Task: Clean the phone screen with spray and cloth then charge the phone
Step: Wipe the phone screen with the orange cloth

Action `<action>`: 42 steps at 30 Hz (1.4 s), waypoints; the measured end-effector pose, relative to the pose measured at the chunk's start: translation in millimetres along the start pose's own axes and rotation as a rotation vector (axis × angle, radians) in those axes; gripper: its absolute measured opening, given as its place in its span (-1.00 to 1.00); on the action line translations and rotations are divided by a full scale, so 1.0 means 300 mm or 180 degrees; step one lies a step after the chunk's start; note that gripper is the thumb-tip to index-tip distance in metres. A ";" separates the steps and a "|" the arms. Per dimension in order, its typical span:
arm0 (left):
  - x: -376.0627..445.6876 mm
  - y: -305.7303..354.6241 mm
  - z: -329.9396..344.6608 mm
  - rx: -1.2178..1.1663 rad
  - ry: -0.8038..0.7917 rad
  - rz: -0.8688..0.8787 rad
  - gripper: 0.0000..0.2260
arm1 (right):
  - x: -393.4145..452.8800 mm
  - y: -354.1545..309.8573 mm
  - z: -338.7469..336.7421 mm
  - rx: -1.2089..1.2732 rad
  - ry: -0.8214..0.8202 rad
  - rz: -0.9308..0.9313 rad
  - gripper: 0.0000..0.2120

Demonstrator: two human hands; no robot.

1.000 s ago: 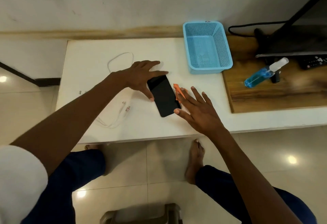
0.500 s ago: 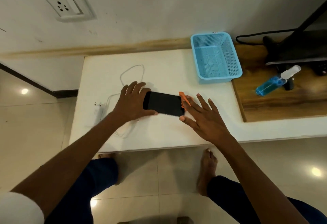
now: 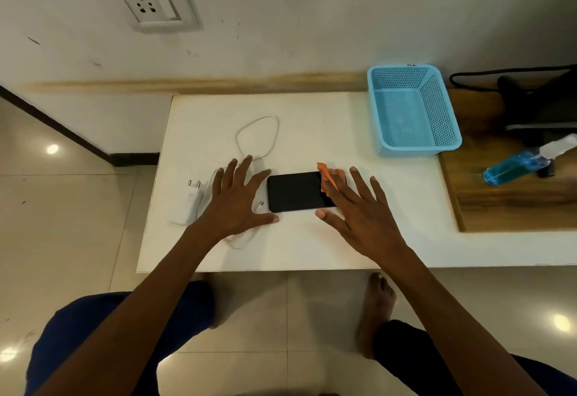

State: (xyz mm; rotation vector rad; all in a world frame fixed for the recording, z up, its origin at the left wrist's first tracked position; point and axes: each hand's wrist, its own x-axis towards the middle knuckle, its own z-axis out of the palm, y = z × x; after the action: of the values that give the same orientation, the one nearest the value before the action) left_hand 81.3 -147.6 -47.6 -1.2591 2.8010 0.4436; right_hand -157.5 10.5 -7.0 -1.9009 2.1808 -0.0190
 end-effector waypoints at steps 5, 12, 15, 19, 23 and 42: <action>0.017 0.002 0.009 0.0010 0.0170 0.0169 -0.21 | 0.024 -0.077 0.019 -0.0168 -0.0127 -0.0270 -0.26; -0.003 0.014 0.010 -0.0224 0.0368 0.0135 -0.26 | 0.018 -0.136 0.029 -0.0244 -0.0201 -0.0466 -0.25; -0.008 0.032 0.002 -0.0288 0.0443 0.0079 -0.27 | 0.000 -0.173 0.063 -0.0353 -0.0324 -0.0664 -0.24; 0.001 0.059 -0.006 -0.0276 0.0529 0.0030 -0.29 | 0.003 -0.184 0.081 -0.0478 -0.0354 -0.0680 -0.22; 0.013 0.067 -0.005 -0.0292 0.0463 -0.0034 -0.27 | -0.001 -0.162 0.075 -0.0539 -0.0354 -0.0568 -0.23; 0.044 0.069 0.009 -0.0507 0.0228 -0.0207 -0.24 | 0.004 -0.083 0.055 -0.0125 -0.0015 -0.0012 -0.27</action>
State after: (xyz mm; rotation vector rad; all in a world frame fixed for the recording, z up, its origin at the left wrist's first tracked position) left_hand 57.1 -143.4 -47.2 -1.4190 2.8217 0.6416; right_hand -130.2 7.9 -19.0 -1.9238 2.1903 0.0280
